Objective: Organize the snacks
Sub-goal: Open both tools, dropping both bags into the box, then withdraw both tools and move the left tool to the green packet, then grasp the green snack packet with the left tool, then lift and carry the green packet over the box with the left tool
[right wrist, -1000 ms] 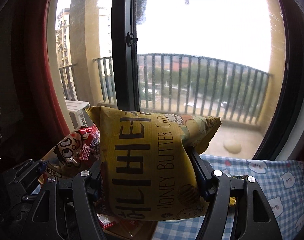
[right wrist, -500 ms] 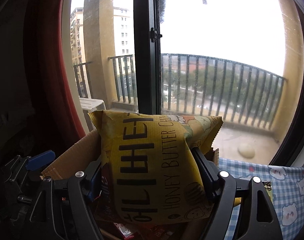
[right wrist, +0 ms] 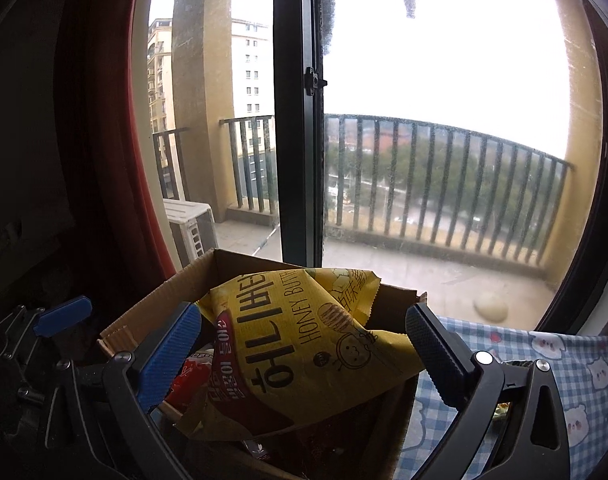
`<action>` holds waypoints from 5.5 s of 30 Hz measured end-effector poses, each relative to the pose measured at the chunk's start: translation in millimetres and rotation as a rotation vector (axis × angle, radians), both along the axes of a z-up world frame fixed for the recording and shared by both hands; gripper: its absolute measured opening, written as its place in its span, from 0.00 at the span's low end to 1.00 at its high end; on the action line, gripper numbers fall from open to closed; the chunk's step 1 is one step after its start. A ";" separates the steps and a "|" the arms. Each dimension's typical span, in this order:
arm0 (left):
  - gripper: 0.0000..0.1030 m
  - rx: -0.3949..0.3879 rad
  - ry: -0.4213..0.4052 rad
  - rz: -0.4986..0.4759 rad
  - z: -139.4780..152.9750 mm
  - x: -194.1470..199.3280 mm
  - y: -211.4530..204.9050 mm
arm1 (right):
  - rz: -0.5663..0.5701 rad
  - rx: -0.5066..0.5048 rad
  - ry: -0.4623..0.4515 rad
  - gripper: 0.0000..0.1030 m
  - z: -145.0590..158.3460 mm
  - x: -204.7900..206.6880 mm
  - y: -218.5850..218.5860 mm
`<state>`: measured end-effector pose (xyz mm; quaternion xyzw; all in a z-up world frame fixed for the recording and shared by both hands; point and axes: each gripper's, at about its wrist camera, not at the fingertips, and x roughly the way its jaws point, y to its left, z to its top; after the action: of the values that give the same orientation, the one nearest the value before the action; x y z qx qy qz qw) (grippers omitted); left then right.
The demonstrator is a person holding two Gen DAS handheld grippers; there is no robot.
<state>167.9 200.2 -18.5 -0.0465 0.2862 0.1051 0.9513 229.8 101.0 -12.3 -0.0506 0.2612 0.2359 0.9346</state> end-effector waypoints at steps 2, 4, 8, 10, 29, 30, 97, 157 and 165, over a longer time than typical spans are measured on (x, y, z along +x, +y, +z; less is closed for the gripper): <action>0.99 -0.001 -0.002 -0.010 1.2 -2.8 -6.7 | -0.008 -0.003 -0.009 1.00 1.4 -7.3 -6.6; 1.00 -0.011 -0.006 -0.023 3.4 -5.8 -13.3 | -0.014 -0.006 -0.017 1.00 3.6 -13.0 -14.3; 1.00 -0.024 -0.013 -0.055 5.5 -11.7 -30.0 | -0.048 -0.016 -0.033 1.00 9.0 -24.9 -35.9; 1.00 -0.028 -0.014 -0.077 5.4 -13.7 -40.8 | -0.067 -0.017 -0.035 1.00 9.4 -29.6 -48.1; 1.00 0.197 0.082 0.035 -30.0 48.1 -49.7 | -0.142 -0.012 0.078 1.00 -34.5 -2.6 -104.9; 1.00 0.215 0.082 0.066 -30.3 50.2 -44.6 | -0.136 -0.015 0.079 1.00 -35.8 -1.2 -104.4; 0.77 -0.016 0.375 -0.216 -163.8 193.7 -344.2 | -0.396 0.004 0.324 1.00 -155.9 106.2 -383.2; 0.77 0.039 -0.036 -0.099 21.8 -18.3 -100.2 | -0.144 0.058 0.026 1.00 22.2 -43.4 -112.8; 0.77 0.046 0.032 -0.046 -3.4 9.6 -68.7 | -0.131 0.019 0.055 1.00 2.0 -25.2 -68.2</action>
<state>177.6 131.5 -21.9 -0.0164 0.3001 0.0903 0.9495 204.5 32.8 -10.3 -0.0182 0.2874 0.1779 0.9410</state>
